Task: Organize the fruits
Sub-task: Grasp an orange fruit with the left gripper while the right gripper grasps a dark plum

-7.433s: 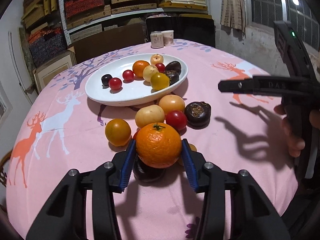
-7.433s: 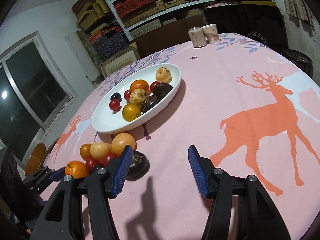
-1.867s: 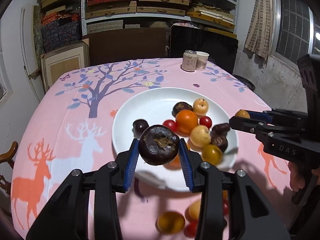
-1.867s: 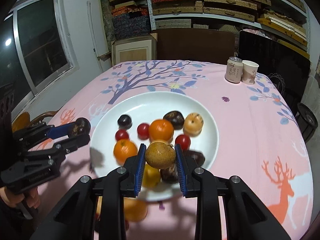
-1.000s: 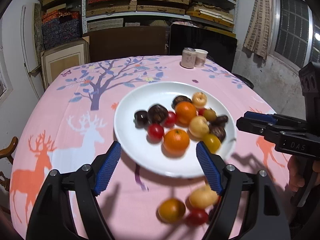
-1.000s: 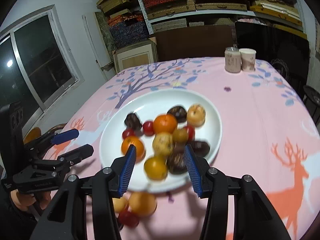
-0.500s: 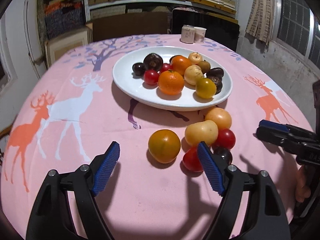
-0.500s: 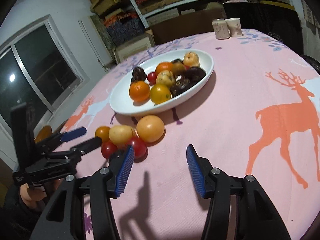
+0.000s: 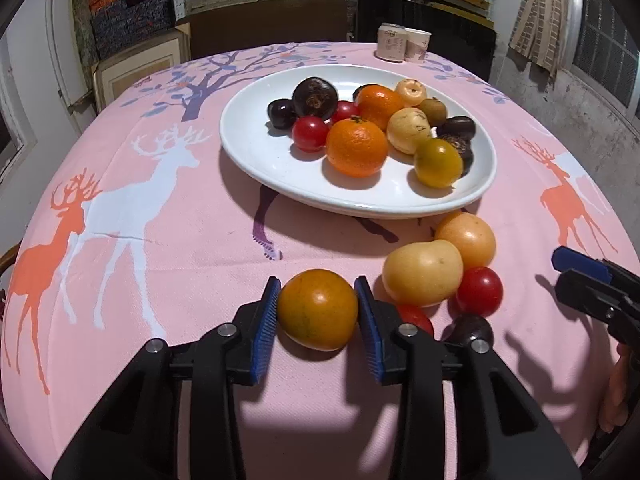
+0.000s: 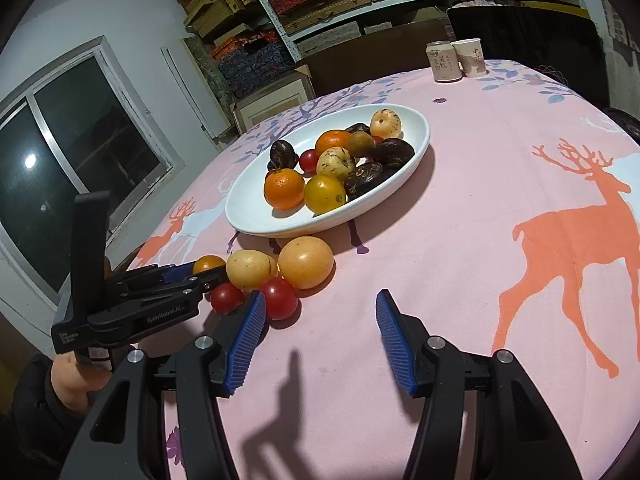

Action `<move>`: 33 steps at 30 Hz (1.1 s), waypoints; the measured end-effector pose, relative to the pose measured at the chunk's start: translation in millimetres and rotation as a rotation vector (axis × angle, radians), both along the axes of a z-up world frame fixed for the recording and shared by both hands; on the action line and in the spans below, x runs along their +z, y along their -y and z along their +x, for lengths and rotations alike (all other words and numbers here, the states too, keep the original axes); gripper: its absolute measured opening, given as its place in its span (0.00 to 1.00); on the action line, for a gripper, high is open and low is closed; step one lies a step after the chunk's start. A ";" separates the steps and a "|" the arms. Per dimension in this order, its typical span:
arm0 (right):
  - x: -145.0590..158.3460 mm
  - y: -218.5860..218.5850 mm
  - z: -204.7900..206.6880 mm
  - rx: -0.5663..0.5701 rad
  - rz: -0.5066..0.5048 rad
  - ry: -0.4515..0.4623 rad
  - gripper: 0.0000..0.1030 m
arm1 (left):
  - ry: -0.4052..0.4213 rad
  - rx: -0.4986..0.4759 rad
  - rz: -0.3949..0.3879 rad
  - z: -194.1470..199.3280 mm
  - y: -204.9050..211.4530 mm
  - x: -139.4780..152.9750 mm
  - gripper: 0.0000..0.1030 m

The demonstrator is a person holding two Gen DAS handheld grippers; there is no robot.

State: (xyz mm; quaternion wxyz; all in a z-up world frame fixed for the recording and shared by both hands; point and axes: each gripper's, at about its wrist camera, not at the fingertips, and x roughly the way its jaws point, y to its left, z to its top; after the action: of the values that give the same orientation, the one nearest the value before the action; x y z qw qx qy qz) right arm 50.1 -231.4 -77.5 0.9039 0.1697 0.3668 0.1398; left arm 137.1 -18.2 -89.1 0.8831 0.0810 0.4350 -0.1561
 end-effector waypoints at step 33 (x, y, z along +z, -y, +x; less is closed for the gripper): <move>-7.5 -108.9 14.3 0.246 -0.322 -0.071 0.49 | 0.176 0.016 -0.104 -72.9 -37.4 44.6 0.36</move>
State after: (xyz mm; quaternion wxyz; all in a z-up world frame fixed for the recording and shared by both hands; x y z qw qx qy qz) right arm 64.4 -122.4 -84.9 0.8819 -0.0182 0.4342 0.1828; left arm 64.2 19.2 -44.5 0.9221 0.0451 0.3478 -0.1637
